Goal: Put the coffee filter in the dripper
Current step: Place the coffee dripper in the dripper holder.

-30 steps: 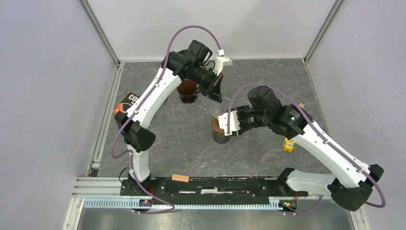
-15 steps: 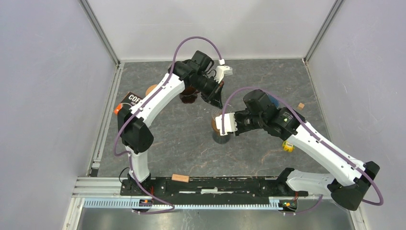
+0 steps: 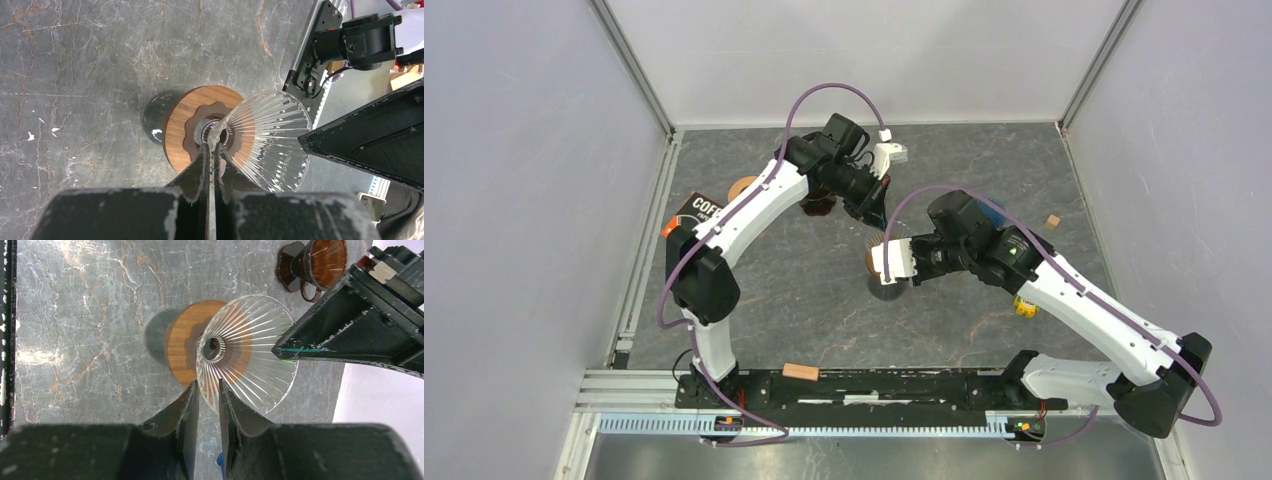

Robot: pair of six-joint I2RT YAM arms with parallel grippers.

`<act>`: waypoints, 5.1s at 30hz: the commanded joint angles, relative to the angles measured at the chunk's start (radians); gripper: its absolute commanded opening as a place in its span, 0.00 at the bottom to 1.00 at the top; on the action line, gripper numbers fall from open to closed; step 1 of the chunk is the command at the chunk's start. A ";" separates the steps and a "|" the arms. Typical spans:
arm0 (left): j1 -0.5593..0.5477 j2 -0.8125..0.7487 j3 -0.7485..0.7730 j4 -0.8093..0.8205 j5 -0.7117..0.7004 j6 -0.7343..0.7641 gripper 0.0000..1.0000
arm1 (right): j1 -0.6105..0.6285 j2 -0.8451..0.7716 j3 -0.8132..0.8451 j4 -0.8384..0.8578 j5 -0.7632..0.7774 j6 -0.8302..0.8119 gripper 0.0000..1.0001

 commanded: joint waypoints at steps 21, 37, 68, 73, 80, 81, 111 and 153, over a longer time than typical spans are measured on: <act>-0.048 -0.106 -0.124 0.116 -0.062 0.017 0.02 | 0.015 0.007 -0.081 0.059 -0.004 0.011 0.18; -0.052 -0.170 -0.308 0.242 -0.103 0.020 0.02 | 0.021 0.024 -0.080 0.052 0.022 0.010 0.00; -0.071 -0.197 -0.444 0.308 -0.159 0.045 0.02 | 0.021 0.091 -0.030 0.030 0.063 0.010 0.00; -0.072 -0.204 -0.469 0.315 -0.164 0.048 0.02 | 0.020 0.098 -0.032 0.032 0.059 0.010 0.00; -0.077 -0.205 -0.490 0.328 -0.164 0.051 0.02 | 0.021 0.102 -0.049 0.037 0.067 0.012 0.00; -0.077 -0.205 -0.493 0.331 -0.168 0.052 0.02 | 0.020 0.104 -0.053 0.037 0.068 0.013 0.00; -0.089 -0.194 -0.555 0.356 -0.198 0.074 0.02 | 0.021 0.153 -0.064 0.056 0.097 0.026 0.00; -0.088 -0.223 -0.479 0.323 -0.226 0.076 0.26 | 0.021 0.152 0.093 -0.043 0.112 0.021 0.36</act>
